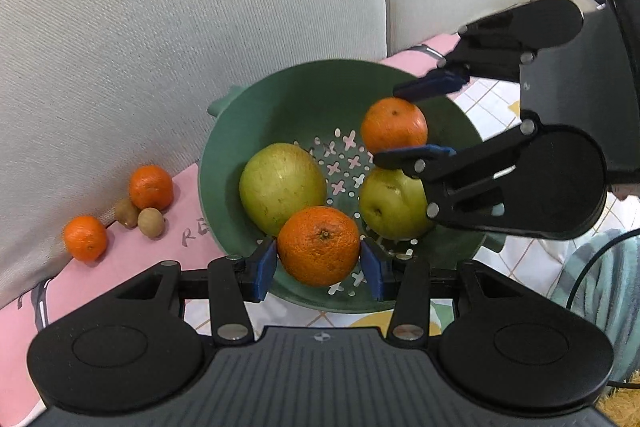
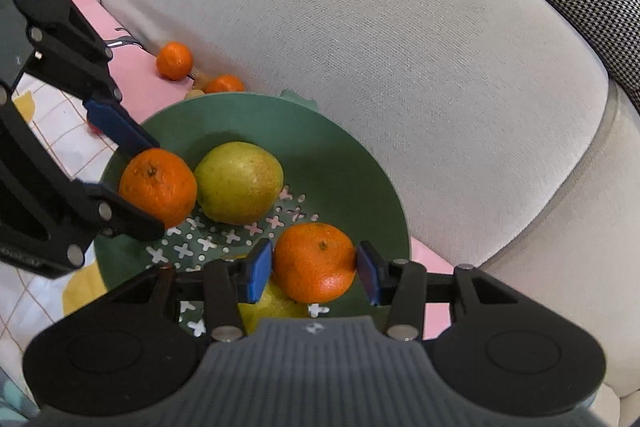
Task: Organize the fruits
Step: 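Carry both mandarins into the green colander and release them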
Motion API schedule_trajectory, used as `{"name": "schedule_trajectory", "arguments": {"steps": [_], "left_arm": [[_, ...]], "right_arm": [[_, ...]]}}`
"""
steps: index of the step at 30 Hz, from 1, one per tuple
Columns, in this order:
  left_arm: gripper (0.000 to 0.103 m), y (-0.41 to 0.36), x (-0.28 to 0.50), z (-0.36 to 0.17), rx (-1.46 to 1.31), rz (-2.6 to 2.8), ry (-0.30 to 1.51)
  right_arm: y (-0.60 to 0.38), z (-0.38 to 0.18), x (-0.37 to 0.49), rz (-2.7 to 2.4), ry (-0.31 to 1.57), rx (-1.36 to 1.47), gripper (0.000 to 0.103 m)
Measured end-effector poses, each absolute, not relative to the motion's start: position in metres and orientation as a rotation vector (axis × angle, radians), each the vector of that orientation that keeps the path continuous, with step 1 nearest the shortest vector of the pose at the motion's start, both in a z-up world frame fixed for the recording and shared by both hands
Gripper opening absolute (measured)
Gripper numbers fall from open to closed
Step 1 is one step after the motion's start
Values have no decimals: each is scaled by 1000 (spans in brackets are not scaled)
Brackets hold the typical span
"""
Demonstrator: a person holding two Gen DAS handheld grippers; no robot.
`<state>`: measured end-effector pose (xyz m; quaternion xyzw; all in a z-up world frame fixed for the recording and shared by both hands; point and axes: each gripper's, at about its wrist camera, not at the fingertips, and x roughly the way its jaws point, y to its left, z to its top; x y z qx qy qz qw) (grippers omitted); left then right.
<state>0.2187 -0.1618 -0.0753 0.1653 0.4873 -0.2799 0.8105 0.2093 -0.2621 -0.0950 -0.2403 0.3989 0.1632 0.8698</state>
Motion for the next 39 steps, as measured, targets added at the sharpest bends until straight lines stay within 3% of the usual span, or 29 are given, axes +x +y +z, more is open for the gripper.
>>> {"name": "schedule_trajectory", "arguments": {"steps": [25,31,39], "left_arm": [[52,-184,235,-101,462,-626,1100],[57,-185,235,-99,461,-628,1096],[58,-182,233,-91,454,-609,1080]], "right_arm": [[-259,-126,241,396,916,-512,44],[-255,-129,243,398,928,-500,44],[-254,-120,240,371,910,-508,52]]}}
